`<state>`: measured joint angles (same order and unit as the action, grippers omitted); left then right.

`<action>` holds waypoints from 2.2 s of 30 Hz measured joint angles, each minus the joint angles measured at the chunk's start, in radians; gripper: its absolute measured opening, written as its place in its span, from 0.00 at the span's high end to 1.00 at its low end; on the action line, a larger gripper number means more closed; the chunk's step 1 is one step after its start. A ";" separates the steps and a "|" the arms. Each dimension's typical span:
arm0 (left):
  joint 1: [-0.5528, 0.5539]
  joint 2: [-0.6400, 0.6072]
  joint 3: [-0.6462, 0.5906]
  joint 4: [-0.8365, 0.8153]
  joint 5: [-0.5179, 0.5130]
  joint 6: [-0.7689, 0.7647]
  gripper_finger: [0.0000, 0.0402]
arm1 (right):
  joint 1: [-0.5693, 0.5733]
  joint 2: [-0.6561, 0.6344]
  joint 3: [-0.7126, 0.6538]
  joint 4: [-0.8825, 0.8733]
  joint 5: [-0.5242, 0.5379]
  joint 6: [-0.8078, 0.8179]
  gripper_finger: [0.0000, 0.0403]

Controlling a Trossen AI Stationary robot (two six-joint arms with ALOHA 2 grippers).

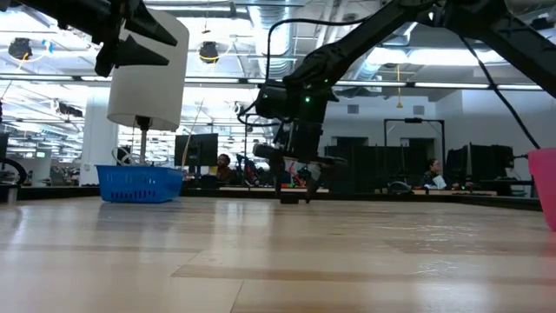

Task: Pick & Place Office items
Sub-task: Put the black digital timer into the blue bin

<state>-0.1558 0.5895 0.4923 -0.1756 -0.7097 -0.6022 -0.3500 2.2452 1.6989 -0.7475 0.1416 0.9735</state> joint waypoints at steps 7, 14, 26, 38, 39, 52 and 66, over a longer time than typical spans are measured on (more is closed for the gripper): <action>0.000 0.000 0.000 0.001 0.000 0.000 0.49 | 0.009 -0.003 -0.016 0.013 -0.009 0.006 0.30; 0.000 0.000 0.000 0.001 0.000 0.000 0.49 | 0.011 -0.002 -0.017 0.005 -0.008 0.003 0.32; 0.000 0.000 0.000 0.014 0.000 0.000 0.49 | 0.018 -0.002 -0.019 -0.005 -0.035 -0.013 0.66; 0.000 -0.002 0.000 0.011 0.111 0.102 0.49 | 0.055 -0.027 -0.020 -0.022 -0.222 -0.106 0.67; -0.001 -0.003 0.000 0.010 0.132 0.116 0.49 | 0.071 -0.034 -0.021 -0.025 -0.248 -0.114 0.67; -0.114 0.019 0.001 -0.103 0.333 0.405 0.49 | 0.268 -0.294 -0.020 0.004 -0.548 -0.129 0.67; -0.148 0.381 0.005 0.427 0.385 0.703 0.27 | 0.424 -0.359 -0.018 0.141 -0.613 0.053 0.66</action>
<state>-0.3038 0.9706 0.4976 0.2515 -0.3246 0.1009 0.0739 1.8858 1.6810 -0.6065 -0.4712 1.0270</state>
